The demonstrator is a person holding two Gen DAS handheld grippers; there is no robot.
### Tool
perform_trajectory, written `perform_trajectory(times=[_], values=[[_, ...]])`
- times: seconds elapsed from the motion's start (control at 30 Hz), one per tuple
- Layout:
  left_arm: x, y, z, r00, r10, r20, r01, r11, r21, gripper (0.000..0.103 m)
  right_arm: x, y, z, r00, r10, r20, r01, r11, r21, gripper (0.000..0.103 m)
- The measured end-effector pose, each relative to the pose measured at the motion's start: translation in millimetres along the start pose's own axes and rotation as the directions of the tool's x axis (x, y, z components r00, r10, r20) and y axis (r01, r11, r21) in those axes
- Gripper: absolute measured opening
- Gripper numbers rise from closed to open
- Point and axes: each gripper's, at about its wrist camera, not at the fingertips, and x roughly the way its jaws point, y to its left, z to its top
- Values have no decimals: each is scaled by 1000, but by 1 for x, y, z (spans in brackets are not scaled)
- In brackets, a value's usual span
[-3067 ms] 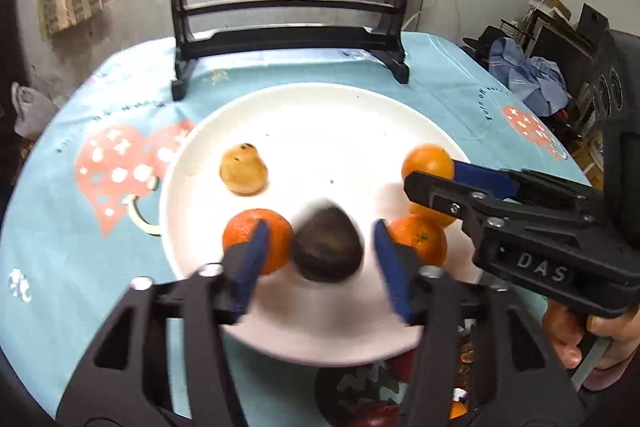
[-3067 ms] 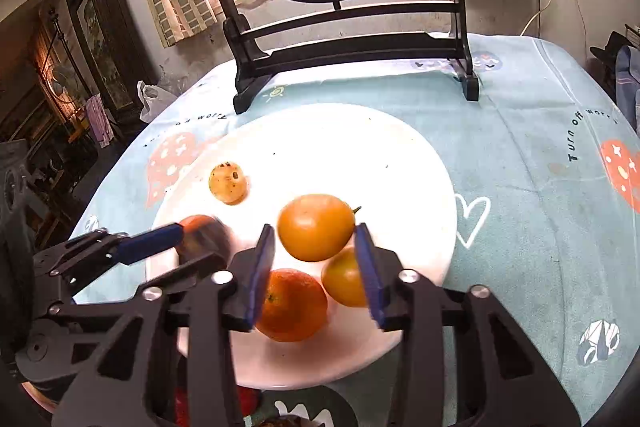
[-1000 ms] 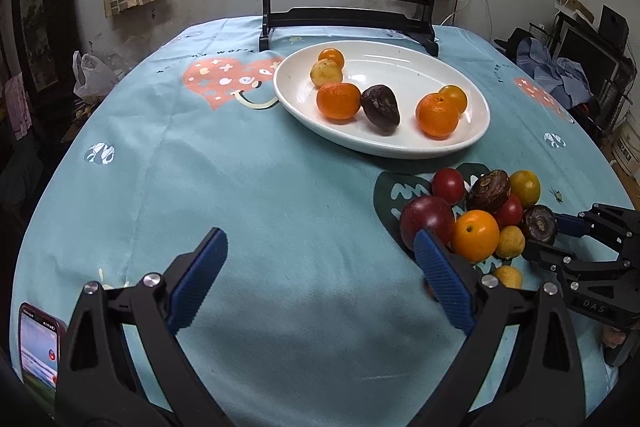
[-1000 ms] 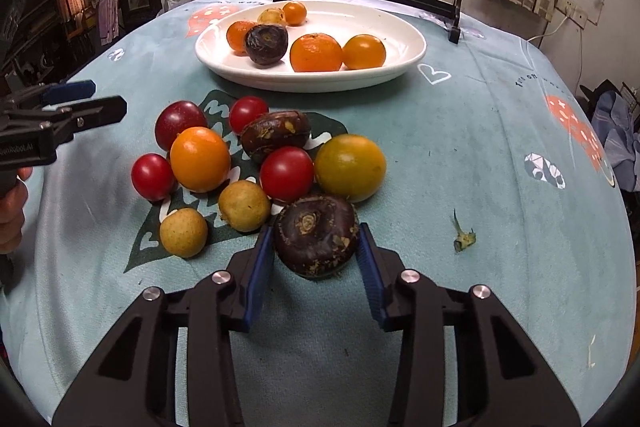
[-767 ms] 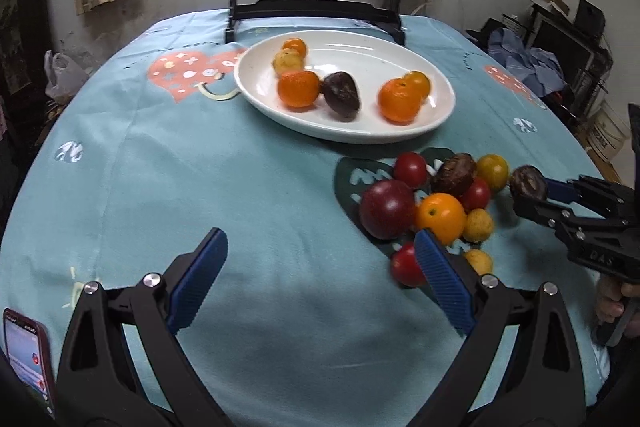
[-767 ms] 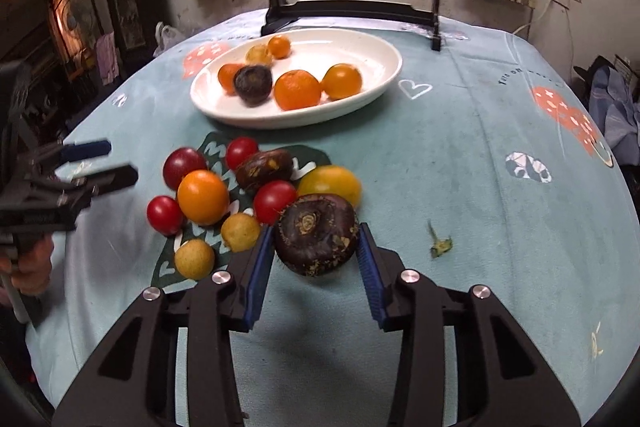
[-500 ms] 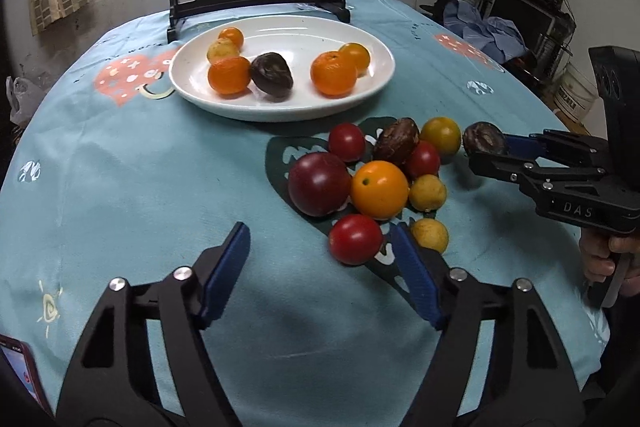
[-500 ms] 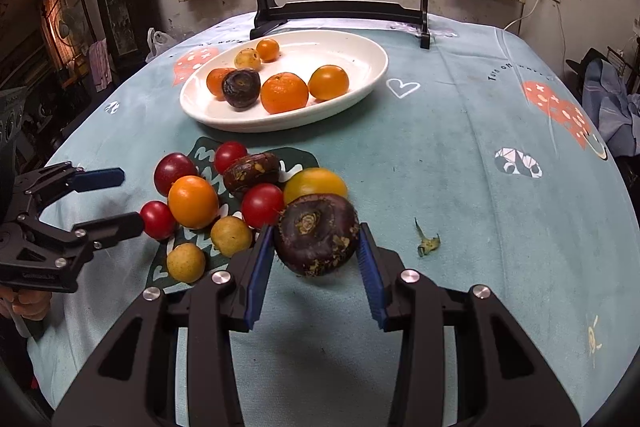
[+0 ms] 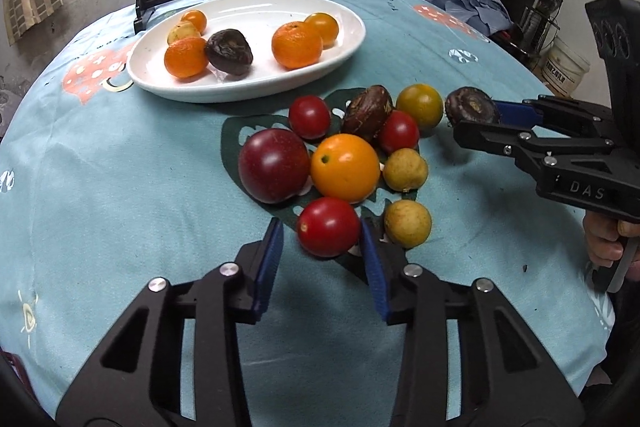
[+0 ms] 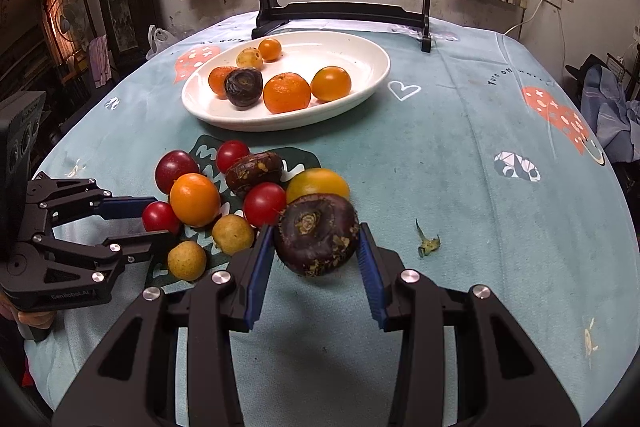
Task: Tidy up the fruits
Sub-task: 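Grasp a red tomato with the left tool while the right tool holds the dark purple fruit, then carry both held fruits onto the white plate and open both tools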
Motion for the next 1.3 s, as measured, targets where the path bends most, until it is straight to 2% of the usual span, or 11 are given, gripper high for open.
perform_trajectory(times=[0.3,0.57,0.83,1.0,1.07,1.3], values=[[2,-3,0,1000,24,9,-24,1000,7,32,-1,1,0,1000,-1,1,1,1000,-10,42],[0,0,1,1000,15,14,-15,1000,-7,32,3,1,-2,1000,-1,-13,0,1000,-8,42],[-17,7,-3,998,-8,65,12,998,-60,32,9,5,-7,999,24,-35,-24,1000,-14,42],[-33,12,-2,991,-64,117,76,991,-109,32,-1,11,-5,991,133,18,-133,991,19,42],[-38,16,4,988,-74,134,92,988,-127,32,-5,17,2,989,140,45,-141,990,13,42],[-46,27,53,984,5,179,24,986,-163,32,-6,28,57,979,111,169,-116,993,19,42]])
